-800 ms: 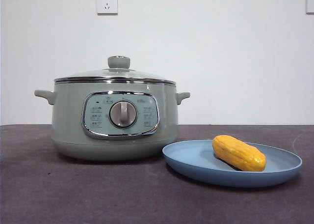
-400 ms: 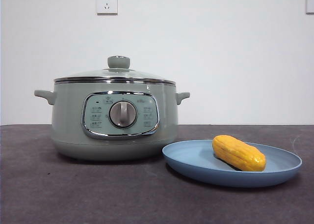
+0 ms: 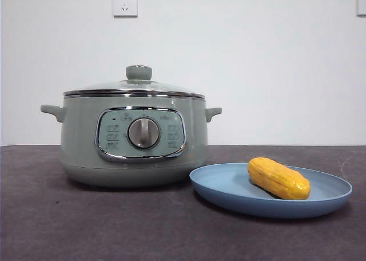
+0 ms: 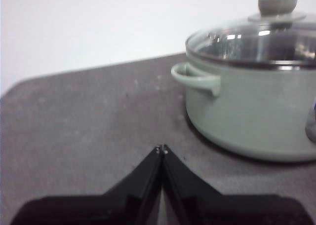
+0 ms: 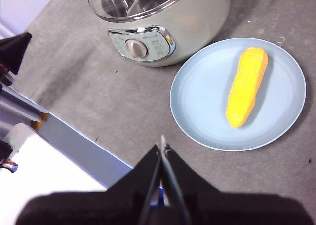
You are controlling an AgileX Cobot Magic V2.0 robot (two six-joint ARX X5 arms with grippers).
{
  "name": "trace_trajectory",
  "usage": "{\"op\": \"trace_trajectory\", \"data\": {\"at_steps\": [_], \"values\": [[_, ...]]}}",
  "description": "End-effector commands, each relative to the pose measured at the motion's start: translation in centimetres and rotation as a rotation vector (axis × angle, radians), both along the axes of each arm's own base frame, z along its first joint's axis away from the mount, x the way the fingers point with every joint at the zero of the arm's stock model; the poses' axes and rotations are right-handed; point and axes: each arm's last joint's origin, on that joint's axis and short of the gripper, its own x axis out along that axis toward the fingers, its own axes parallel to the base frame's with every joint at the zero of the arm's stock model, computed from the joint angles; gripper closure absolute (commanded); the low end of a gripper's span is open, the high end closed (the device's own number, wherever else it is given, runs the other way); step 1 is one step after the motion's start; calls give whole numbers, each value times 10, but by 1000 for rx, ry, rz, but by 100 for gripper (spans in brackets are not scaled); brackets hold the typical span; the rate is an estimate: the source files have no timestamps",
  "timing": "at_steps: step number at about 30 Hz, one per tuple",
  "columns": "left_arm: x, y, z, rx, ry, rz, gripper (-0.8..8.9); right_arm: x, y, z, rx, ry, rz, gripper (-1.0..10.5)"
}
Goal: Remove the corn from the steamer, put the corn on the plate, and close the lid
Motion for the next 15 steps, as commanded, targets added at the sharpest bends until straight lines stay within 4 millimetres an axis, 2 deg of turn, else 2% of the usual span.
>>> {"op": "trace_trajectory", "data": {"at_steps": [1,5,15], "values": [[0,0,-8,-40,57,11,817,0,0,1,0,-12,2,947],[0,0,-8,-97,62,18,817,0,0,1,0,-12,2,947],[0,0,-7,-97,56,18,816,0,0,1,0,-12,2,947]]}}
